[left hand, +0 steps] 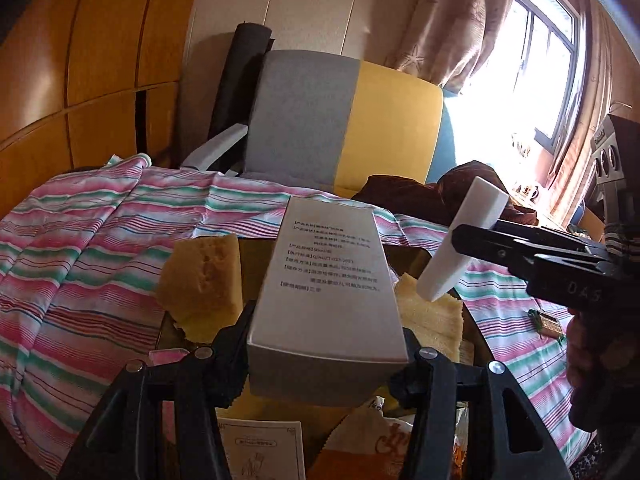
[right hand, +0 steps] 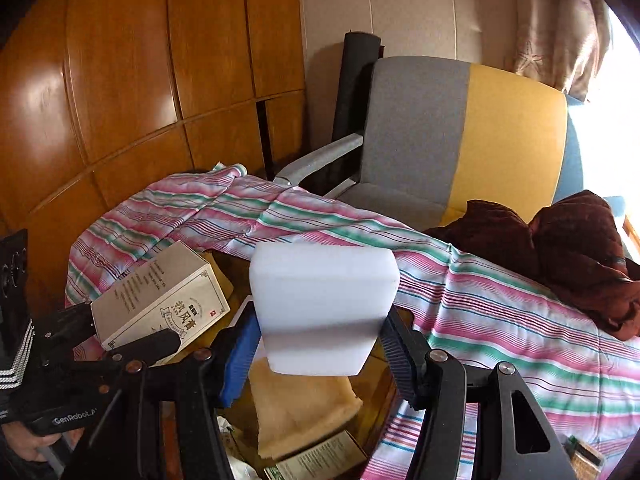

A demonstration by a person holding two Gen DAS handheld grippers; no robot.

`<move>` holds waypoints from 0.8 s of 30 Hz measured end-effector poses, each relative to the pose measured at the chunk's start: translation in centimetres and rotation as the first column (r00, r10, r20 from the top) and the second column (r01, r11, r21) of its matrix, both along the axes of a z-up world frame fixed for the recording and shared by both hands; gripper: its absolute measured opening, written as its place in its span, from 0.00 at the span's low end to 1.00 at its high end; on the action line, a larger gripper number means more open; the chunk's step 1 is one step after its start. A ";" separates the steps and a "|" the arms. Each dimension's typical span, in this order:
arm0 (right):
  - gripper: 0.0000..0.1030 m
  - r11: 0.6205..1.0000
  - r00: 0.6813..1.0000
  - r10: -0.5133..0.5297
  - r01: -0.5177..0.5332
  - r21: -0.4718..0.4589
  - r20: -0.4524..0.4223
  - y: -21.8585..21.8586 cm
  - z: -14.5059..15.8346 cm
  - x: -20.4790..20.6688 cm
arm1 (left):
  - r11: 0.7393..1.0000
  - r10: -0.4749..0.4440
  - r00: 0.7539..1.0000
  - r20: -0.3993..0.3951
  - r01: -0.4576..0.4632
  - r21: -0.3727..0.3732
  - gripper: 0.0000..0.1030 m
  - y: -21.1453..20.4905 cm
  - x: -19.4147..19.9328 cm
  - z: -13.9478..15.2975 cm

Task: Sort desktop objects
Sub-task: 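Carry the cream box and white block over the gold tray with both grippers, then open the right gripper on the white block while the left releases the cream box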

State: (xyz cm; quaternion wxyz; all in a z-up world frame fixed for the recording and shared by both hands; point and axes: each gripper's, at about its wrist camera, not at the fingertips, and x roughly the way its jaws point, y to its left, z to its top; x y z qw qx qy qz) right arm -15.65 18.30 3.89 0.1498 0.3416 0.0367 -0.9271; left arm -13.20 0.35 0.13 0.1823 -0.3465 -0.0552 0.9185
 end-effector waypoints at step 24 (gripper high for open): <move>0.60 0.990 0.973 0.070 -0.095 0.105 0.222 -3.5 -6.1 -6.0 | 0.996 0.066 0.995 0.070 -0.069 0.048 0.57 -0.9 -2.8 -1.4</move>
